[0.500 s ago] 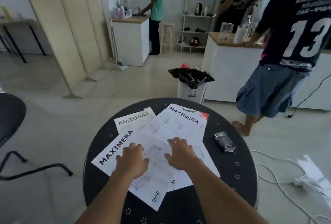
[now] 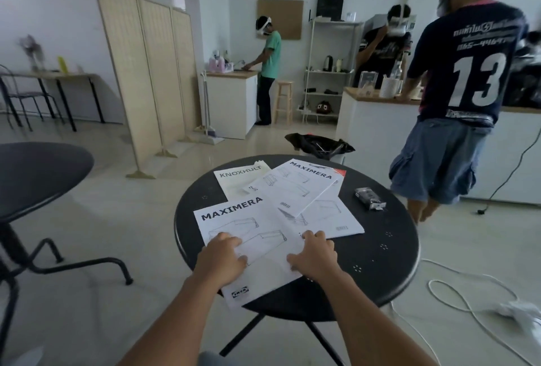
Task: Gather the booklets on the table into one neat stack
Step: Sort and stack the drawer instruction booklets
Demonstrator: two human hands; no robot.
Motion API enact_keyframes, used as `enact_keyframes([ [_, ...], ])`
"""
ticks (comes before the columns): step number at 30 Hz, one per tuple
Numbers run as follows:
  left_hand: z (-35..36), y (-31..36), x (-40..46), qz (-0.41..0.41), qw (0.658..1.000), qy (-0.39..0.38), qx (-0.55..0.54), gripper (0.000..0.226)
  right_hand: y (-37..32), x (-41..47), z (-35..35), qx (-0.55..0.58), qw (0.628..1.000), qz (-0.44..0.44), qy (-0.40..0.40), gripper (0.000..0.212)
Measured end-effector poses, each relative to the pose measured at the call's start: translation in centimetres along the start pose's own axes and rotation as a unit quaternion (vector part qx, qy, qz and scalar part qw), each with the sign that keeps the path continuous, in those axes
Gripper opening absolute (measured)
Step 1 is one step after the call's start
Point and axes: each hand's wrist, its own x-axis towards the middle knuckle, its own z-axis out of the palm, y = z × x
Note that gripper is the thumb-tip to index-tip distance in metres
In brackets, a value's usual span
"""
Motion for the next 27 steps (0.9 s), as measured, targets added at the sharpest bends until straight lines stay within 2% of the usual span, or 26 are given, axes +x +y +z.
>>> enact_keyframes([
  [3, 0.1, 0.0, -0.9, -0.029, 0.998, 0.028, -0.055, 0.057, 0.8, -1.4, 0.6, 0.026, 1.0, 0.002, 0.012, 0.072],
  [8, -0.3, 1.1, -1.6, -0.134, 0.98, 0.072, -0.125, 0.082, 1.7, -2.3, 1.1, 0.073, 0.997, 0.009, 0.022, 0.071],
  [10, -0.3, 1.5, -1.3, -0.159, 0.973, 0.084, -0.145, 0.092, 2.0, -2.6, 1.1, 0.099, 0.995, 0.002, 0.025, 0.062],
  [12, -0.2, 1.7, -0.5, -0.198, 0.957, 0.101, -0.186, 0.093, 2.3, -2.9, 1.4, 0.145, 0.989, -0.005, 0.029, 0.042],
  [13, -0.3, 1.6, 0.1, -0.216, 0.944, 0.105, -0.228, 0.087, 2.5, -2.8, 1.4, 0.168, 0.985, -0.004, 0.032, 0.033],
  [15, -0.4, 1.1, 1.3, -0.22, 0.918, 0.098, -0.314, 0.06, 2.7, -2.6, 1.3, 0.208, 0.978, -0.001, 0.03, 0.023],
  [17, -0.8, 0.9, 2.3, -0.209, 0.917, 0.062, -0.334, 0.037, 2.9, -2.1, 0.9, 0.238, 0.971, -0.02, 0.021, 0.018],
  [18, -0.9, 1.0, 3.0, -0.207, 0.924, 0.044, -0.319, 0.036, 3.0, -1.7, 0.6, 0.256, 0.966, -0.032, 0.02, 0.017],
  [20, -1.0, 1.4, 4.2, -0.223, 0.942, 0.03, -0.251, 0.048, 3.3, -0.9, -0.2, 0.296, 0.954, -0.048, 0.024, 0.017],
  [22, -1.3, 1.6, 5.3, -0.259, 0.94, 0.038, -0.218, 0.061, 3.6, -0.2, -0.9, 0.332, 0.941, -0.061, 0.039, 0.02],
  [24, -1.4, 1.3, 6.8, -0.26, 0.92, 0.053, -0.287, 0.058, 3.9, 0.8, -1.5, 0.362, 0.928, -0.069, 0.056, 0.025],
  [27, -2.1, 1.2, 9.1, -0.173, 0.875, 0.052, -0.45, 0.014, 4.2, 2.7, -2.3, 0.428, 0.899, -0.069, 0.065, 0.024],
])
